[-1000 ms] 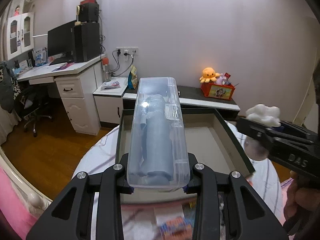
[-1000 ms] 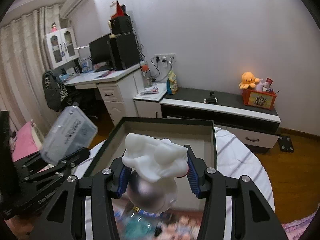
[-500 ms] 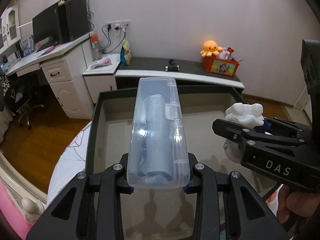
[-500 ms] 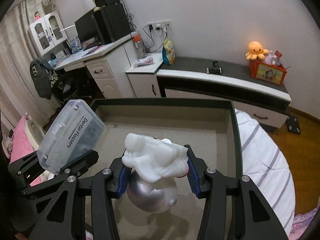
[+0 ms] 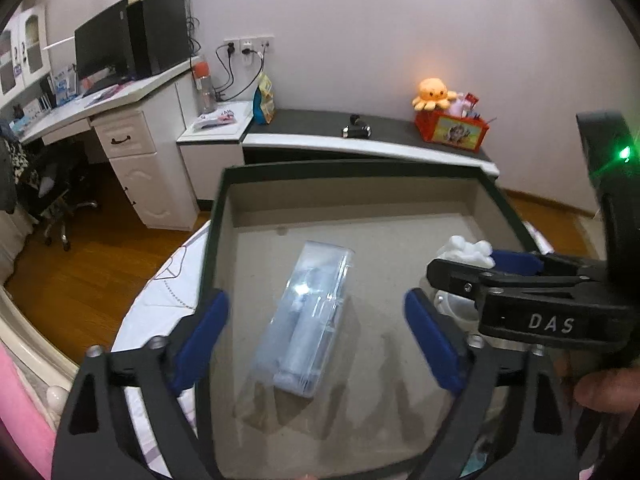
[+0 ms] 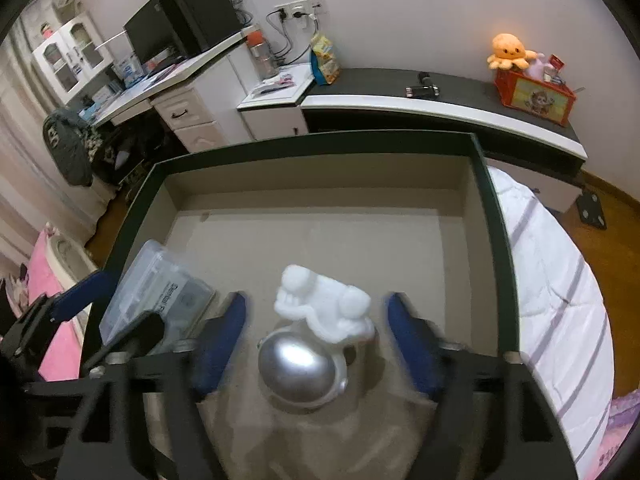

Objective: Organize rigid objects
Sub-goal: 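Carry the clear case into the tray with left tool while right tool places the astronaut there, then withdraw both tools from the tray back toward the remaining items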

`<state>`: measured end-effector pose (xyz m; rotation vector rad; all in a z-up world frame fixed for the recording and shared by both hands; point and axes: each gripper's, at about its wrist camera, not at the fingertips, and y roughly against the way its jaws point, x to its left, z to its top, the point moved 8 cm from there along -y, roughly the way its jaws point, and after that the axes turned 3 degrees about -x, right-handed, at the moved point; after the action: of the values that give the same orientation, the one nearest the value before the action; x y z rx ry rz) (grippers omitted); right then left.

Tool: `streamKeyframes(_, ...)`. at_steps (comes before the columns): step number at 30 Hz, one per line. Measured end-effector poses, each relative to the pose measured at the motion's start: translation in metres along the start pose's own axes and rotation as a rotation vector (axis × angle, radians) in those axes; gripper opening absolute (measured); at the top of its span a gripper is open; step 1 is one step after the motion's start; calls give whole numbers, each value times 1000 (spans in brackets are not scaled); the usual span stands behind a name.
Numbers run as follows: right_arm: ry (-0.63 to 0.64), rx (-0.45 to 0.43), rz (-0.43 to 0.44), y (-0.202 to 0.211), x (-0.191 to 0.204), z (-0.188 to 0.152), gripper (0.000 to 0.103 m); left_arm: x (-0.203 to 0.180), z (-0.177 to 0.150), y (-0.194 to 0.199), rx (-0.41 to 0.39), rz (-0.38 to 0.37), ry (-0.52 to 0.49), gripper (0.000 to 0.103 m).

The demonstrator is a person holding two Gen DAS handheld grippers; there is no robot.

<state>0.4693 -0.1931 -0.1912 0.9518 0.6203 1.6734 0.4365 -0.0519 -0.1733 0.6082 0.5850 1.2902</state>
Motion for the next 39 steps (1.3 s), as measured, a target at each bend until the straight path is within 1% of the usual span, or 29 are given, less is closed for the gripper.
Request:
streamKeyframes(1, -10, -5, 22, 3, 2, 0, 85, 2, 0, 8, -16, 1, 7, 98)
streamKeyframes(2, -16, -17, 25, 9, 4, 0, 95, 5, 0, 16, -31, 7, 12, 98)
streamKeyframes(3, -10, -40, 9, 16, 6, 1, 103, 7, -1, 26, -46, 7, 17, 98)
streamKeyframes(6, -8, -117, 19, 40, 12, 6, 103, 11, -1, 59, -104, 4, 38, 100)
streamKeyframes(8, -25, -171, 27, 62, 15, 10, 103, 14, 0, 83, -147, 20, 46, 103)
streamKeyframes(12, -19, -267, 27, 108, 27, 9, 103, 17, -3, 129, -223, 47, 42, 103)
streamKeyframes(16, 18, -352, 7, 155, 43, -7, 103, 20, -9, 172, -279, 70, 57, 103)
streamKeyframes(19, 36, -423, -29, 190, 51, -27, 103, 20, -17, 199, -315, 81, 70, 103)
streamKeyframes(22, 55, -481, -61, 220, 59, -51, 103, 20, -28, 225, -351, 115, 67, 103)
streamKeyframes(25, 77, -535, -103, 246, 65, -79, 103, 15, -42, 245, -374, 119, 77, 103)
streamKeyframes(31, 71, -585, -158, 275, 65, -121, 103, 7, -72, 267, -393, 127, 91, 103)
streamKeyframes(34, 62, -588, -161, 281, 66, -134, 103, 4, -89, 271, -381, 126, 102, 103)
streamKeyframes(39, 56, -576, -143, 284, 64, -155, 103, 1, -108, 274, -354, 133, 104, 103)
